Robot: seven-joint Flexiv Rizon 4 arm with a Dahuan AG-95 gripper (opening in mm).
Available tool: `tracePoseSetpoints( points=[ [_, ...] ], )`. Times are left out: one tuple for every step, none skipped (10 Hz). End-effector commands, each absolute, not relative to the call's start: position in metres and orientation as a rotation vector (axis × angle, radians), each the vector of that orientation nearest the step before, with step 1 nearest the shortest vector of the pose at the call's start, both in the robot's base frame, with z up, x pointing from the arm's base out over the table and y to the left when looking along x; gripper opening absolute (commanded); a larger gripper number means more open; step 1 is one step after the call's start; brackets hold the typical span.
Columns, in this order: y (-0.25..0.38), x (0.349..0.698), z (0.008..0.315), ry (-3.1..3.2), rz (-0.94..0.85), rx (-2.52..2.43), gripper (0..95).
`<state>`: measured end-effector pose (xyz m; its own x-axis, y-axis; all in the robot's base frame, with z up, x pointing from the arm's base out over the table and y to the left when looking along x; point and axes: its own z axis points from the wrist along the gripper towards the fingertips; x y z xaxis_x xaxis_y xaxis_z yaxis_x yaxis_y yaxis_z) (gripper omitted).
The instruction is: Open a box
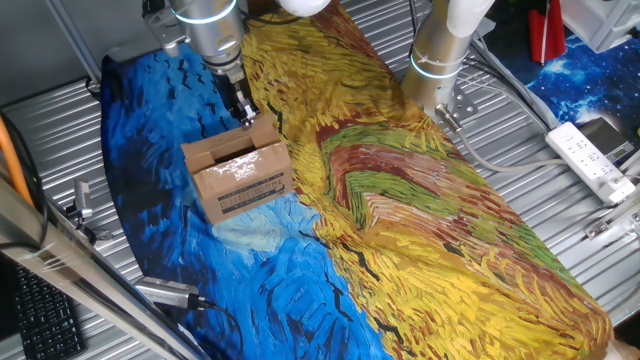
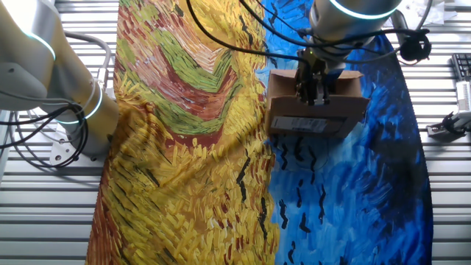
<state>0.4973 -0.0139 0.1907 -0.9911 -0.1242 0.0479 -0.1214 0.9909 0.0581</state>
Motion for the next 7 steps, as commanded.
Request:
tracePoseSetpoints(
  points=[
    [-0.02,0.495,0.192,-3.084,-0.085,0.201,0.0],
    [-0.024,0.494,0.192,-3.083,-0.085,0.209,0.0],
    [-0.027,0.493,0.191,-3.083,-0.086,0.22,0.0],
    [-0.029,0.492,0.19,-3.083,-0.087,0.224,0.0],
    [-0.03,0.493,0.188,-3.084,-0.088,0.228,0.0],
    [-0.03,0.493,0.187,-3.083,-0.092,0.227,0.0],
    [-0.031,0.493,0.186,-3.075,-0.096,0.222,0.0]
  ],
)
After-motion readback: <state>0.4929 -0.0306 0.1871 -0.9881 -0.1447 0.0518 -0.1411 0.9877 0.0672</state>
